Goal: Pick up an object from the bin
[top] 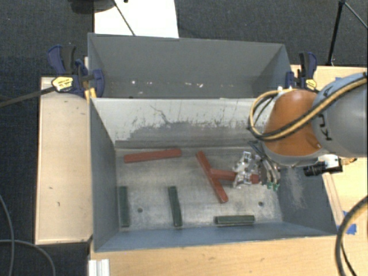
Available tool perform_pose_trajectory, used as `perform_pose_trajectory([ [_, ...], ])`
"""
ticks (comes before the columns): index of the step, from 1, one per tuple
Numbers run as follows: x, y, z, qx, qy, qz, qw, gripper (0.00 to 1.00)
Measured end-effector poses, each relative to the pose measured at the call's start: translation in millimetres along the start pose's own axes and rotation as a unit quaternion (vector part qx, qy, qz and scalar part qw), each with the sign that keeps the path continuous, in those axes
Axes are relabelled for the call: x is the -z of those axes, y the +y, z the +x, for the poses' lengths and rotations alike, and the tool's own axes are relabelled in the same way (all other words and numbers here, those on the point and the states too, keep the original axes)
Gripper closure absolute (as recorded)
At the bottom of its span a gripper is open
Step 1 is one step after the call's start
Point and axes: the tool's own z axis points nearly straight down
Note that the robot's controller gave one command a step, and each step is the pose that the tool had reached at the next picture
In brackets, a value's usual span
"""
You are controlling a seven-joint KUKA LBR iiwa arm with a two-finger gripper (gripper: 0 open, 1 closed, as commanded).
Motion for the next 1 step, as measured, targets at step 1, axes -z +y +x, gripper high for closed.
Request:
perform_pose_trajectory([
  [1, 180.3, 3.5, 1.7, 0.066, 0.0039, 0.000, 0.9978, 1.00],
])
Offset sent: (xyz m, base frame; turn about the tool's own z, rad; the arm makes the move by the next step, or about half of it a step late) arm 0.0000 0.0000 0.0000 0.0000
